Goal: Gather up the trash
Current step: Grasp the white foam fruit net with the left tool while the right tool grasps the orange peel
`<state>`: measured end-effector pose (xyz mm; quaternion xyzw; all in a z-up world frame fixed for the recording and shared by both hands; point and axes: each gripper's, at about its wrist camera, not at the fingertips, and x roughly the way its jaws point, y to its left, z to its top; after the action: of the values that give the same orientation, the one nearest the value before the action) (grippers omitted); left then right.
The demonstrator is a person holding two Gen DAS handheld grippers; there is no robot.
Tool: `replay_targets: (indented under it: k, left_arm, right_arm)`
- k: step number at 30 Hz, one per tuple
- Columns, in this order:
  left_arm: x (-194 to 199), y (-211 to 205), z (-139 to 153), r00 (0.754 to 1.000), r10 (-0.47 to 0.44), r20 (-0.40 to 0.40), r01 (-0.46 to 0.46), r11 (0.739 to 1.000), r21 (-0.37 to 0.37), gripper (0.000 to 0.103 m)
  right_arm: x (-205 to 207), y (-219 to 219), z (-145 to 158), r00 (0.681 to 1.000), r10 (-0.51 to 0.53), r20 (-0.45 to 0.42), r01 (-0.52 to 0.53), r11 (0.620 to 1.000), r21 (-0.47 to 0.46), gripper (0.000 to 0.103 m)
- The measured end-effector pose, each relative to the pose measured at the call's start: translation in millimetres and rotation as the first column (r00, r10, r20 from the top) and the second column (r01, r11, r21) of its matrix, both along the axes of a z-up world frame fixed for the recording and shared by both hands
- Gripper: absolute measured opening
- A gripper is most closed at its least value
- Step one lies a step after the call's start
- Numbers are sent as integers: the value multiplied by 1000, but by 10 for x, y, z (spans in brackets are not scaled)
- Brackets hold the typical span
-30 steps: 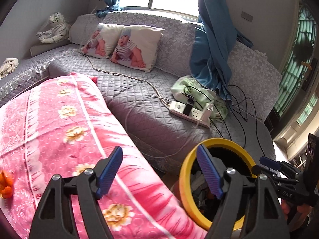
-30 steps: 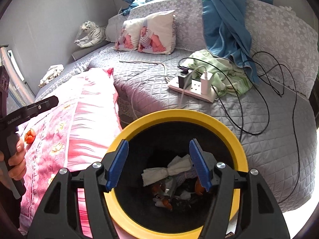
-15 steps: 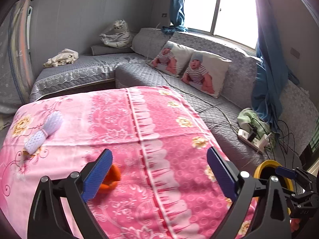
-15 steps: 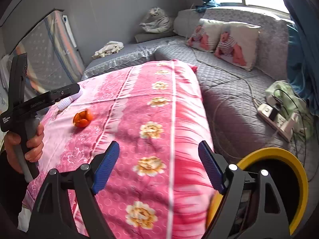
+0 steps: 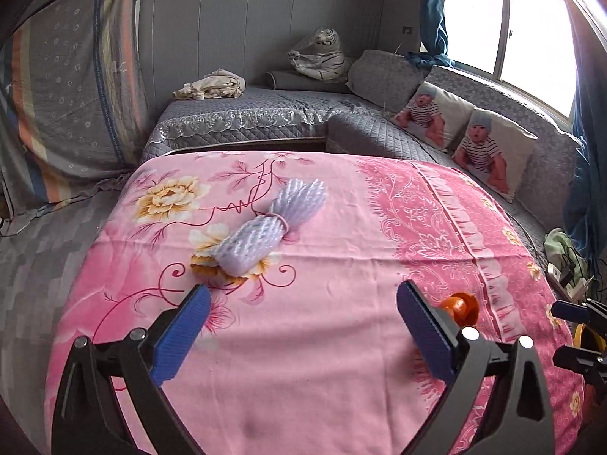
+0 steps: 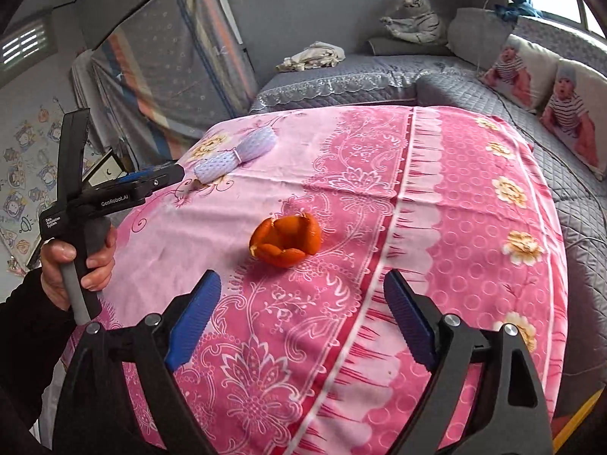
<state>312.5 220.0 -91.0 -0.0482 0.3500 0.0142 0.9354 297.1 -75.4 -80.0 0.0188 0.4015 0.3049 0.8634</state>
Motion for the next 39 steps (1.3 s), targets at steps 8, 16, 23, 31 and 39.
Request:
replay_targets:
  k: [8,16,23,31,39]
  left_arm:
    - [237,281,-126,999,-3,-34,5,999,45,95]
    - [533,411,-266,997,-15,-71,18,999,35,95]
    - [837,377,-415,992,-55,-117,58,998,21,95]
    - [1086,207,-533,984,-83,-160,99,990,100,81]
    - [1283,183,-660,978,-70,-198,97,987,130,44]
  right_arm:
    - [254,444,-184,997,71,-7,-71,996,-47,89]
    - [414,580,-322,997,71,-21,-73,994,-83,92]
    - [566,640,-444,997,59,-56,-64,994,-89,92]
    - [705,700,-526,995,54,-85,-62,994,-93,91]
    - [749,761,-587,992,71,-103,-81,993,-90,66]
